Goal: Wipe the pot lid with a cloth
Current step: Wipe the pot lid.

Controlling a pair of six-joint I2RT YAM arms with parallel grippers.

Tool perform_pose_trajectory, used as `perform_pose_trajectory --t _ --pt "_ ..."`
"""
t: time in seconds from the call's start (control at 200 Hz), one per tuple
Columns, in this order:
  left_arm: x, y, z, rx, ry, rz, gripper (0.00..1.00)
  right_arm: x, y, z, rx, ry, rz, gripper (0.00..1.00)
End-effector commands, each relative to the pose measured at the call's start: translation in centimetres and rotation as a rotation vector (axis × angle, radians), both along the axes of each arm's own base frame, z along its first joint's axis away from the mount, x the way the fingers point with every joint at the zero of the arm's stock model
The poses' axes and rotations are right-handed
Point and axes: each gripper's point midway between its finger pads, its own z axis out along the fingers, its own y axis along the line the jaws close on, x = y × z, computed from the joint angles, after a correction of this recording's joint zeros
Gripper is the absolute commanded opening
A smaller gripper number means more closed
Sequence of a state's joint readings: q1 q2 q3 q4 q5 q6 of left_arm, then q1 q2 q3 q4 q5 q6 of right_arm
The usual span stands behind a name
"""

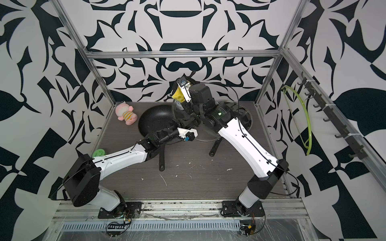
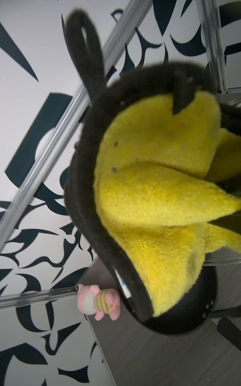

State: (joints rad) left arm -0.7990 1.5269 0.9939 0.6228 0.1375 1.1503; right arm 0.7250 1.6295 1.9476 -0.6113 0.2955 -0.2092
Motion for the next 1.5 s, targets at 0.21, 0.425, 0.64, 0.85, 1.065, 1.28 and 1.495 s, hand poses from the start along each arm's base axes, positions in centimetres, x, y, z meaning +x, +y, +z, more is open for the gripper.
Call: perform_pose_trajectory --t 0.21,0.425,0.64,0.85,1.065,1.28,1.495 --pt "-1.7 0.7 10.8 -0.139 -0.343 0.001 0.00 1.0 2.6 0.2 0.040 0.023 0.057 0.00" --pt "-0.9 1.3 10.1 -0.225 -0.244 0.036 0.00 0.4 -0.3 2.5 0.048 -0.051 -0.026 0.00" --pt "-0.3 2.0 10.3 -0.410 -0.086 0.042 0.00 -0.6 -4.6 2.7 0.072 -0.069 -0.120 0.00" --pt "0.9 4.3 12.1 -0.770 0.197 0.059 0.00 -2.1 -8.0 1.0 0.114 -0.047 -0.191 0.00" --pt "2.5 7.4 12.7 -1.156 0.493 0.064 0.00 -3.7 -9.1 -3.1 0.101 0.025 -0.205 0.00" --pt "3.7 8.7 13.0 -1.455 0.820 0.020 0.00 -4.8 -7.0 -7.4 0.113 0.138 -0.123 0.00" --pt "4.4 7.8 13.0 -1.578 0.989 -0.061 0.00 -5.3 -2.0 -10.1 0.120 0.213 -0.020 0.00"
